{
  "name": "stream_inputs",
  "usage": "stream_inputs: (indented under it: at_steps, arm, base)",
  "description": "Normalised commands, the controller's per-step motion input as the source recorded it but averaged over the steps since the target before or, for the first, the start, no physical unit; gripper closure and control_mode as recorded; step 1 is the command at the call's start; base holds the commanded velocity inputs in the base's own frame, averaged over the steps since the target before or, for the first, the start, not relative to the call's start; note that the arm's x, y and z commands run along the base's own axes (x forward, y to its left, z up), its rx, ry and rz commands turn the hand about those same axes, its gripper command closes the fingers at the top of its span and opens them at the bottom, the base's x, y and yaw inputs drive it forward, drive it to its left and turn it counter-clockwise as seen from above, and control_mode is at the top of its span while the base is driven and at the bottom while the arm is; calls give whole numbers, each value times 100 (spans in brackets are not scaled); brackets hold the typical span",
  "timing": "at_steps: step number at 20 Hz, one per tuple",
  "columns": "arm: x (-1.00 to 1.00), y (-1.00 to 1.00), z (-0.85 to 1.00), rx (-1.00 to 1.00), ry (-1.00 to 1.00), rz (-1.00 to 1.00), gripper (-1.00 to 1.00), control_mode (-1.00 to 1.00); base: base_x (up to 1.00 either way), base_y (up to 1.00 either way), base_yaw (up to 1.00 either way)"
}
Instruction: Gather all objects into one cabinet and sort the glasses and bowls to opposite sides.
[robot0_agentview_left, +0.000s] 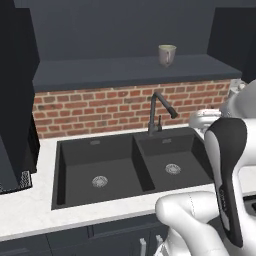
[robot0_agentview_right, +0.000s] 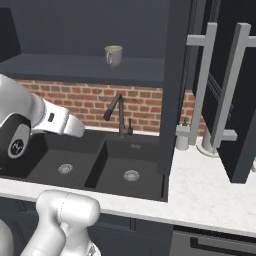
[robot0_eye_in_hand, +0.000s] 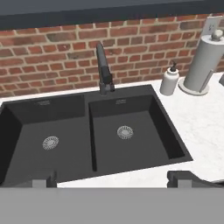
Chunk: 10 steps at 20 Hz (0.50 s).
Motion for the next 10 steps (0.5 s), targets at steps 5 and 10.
stream_inputs:
  at_steps: [5, 10]
  arm:
    - [3, -7, 43, 0, -46, 14, -100, -100]
    - [26, -3, 55, 0, -35, 8, -100, -100]
  base:
    - [0, 0, 0]
    - [0, 0, 0]
